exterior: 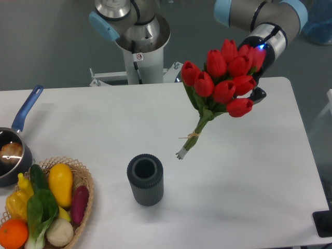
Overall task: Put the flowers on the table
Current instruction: 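Rotate the gripper to tilt the red tulip bouquet sideways, then lower the held tulip bouquet toward the table beside the grey vase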
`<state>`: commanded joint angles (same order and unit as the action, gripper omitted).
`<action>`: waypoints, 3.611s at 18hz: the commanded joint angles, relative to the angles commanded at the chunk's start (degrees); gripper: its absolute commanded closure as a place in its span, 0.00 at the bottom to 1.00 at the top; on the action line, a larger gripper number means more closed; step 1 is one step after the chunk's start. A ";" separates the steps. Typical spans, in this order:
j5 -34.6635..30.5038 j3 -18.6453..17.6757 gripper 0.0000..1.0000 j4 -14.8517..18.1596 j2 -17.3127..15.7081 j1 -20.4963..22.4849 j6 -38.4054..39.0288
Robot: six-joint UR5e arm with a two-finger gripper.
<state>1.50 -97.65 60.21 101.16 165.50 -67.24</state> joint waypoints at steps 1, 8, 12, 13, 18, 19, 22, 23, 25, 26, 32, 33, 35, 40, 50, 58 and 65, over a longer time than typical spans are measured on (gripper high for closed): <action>-0.17 0.00 0.58 0.00 -0.26 0.17 0.00; -6.48 0.61 0.58 0.00 -1.23 1.76 -0.09; -14.92 1.14 0.58 0.00 -3.16 1.23 -0.18; -17.03 1.66 0.58 0.09 -3.16 1.06 -0.18; -29.23 2.81 0.59 0.09 -3.60 0.88 -0.53; -32.23 3.42 0.59 0.09 -3.52 0.97 -0.88; -39.44 4.92 0.59 0.17 -2.90 0.79 -4.47; -40.94 5.10 0.59 0.26 -2.81 0.62 -4.74; -44.01 5.18 0.59 0.26 -2.73 -0.70 -5.27; -46.56 5.36 0.59 0.35 -2.64 -1.66 -5.80; -56.51 5.54 0.59 0.88 0.17 -6.50 -6.06; -56.60 4.93 0.59 0.88 0.26 -6.50 -6.24; -57.65 3.61 0.59 1.14 0.79 -6.50 -8.07; -64.51 3.08 0.59 4.47 0.88 -6.50 -13.26; -76.54 2.81 0.60 14.24 2.10 -7.46 -22.75; -82.77 0.97 0.59 14.50 3.60 -9.83 -23.29; -87.45 0.70 0.59 14.33 6.50 -12.12 -22.77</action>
<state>-85.96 -96.94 74.53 107.66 153.37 -90.00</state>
